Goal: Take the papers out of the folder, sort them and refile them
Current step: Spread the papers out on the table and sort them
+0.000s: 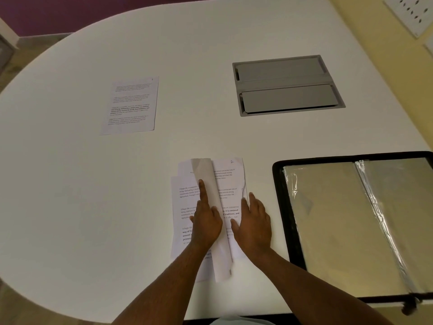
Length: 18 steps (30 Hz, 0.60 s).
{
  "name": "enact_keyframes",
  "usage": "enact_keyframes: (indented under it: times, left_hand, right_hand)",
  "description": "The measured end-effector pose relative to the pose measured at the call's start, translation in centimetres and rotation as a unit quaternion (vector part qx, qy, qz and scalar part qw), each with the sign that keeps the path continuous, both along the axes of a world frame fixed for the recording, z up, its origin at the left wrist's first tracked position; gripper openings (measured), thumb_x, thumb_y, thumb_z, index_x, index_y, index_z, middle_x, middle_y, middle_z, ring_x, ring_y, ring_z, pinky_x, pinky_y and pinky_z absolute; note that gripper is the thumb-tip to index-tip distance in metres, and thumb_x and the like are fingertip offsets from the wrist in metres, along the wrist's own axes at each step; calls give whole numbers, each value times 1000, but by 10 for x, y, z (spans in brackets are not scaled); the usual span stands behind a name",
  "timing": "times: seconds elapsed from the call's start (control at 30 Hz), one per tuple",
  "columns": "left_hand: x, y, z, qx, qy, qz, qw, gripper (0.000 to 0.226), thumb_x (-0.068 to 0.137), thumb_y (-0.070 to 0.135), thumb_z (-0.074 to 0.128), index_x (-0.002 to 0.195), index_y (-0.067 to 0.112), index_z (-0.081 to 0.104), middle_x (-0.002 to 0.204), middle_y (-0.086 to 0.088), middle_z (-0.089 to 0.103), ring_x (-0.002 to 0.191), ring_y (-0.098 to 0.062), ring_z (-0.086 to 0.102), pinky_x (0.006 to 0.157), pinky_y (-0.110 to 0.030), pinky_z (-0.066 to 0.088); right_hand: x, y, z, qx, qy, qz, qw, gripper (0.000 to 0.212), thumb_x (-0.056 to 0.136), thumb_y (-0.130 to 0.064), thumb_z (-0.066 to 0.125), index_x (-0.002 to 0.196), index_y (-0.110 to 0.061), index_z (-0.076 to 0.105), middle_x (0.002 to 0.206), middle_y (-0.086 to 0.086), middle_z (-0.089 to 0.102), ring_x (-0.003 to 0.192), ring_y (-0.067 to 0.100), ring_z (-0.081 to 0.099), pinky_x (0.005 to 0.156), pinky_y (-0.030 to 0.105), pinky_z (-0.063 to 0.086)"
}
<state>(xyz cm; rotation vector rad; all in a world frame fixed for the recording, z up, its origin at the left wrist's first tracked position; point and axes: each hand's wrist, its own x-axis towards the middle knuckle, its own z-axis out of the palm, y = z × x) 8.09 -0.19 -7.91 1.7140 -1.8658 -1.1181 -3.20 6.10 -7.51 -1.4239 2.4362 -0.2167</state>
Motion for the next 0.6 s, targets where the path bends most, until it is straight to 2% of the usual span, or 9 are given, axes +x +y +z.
enact_keyframes:
  times: [0.07,0.13,0.2,0.37,0.5,0.6]
  left_hand:
    - [1,1,-3,-11,-2,-16,1000,73,99,26,40,144,58,-8,137,-4,49,100,-25,62,92,-62,47]
    - [1,2,-5,-15,-6,-26,1000,60,100,27,38,143,55,7,138,-4,49,112,-27,58,98,-64,42]
    - [1,1,-8,-13,-9,-23,1000,54,100,25,38,145,47,18,138,-6,50,118,-28,55,102,-65,38]
    - [1,-1,-10,1,-19,-11,1000,54,100,22,42,149,35,25,126,-9,56,112,-29,58,101,-63,40]
    - [-1,-2,-8,4,-21,-5,1000,54,100,23,43,150,34,25,123,-8,57,108,-28,59,100,-62,41]
    - [0,-1,-8,6,-11,-6,1000,55,100,22,43,150,35,24,124,-8,58,107,-29,60,99,-63,42]
  right_hand:
    - [2,1,-1,-41,-3,8,999,62,77,-41,77,129,-13,58,134,11,56,120,30,56,92,40,50]
    - [5,1,3,-79,-96,-36,992,51,84,-30,73,127,-11,55,123,9,61,109,24,61,86,31,52]
    - [4,-3,7,-78,-163,-103,978,50,88,-27,69,130,-12,48,123,7,59,107,19,60,83,24,50]
    - [-1,-4,5,10,-88,-105,991,75,87,-46,65,145,-12,32,144,7,38,130,22,38,103,30,40]
    - [-1,0,2,17,-90,-89,992,64,89,-46,63,141,-14,43,148,5,36,133,21,35,104,30,40]
    - [2,0,4,-30,-99,-102,989,54,86,-39,69,130,-14,54,136,5,47,123,21,44,96,30,46]
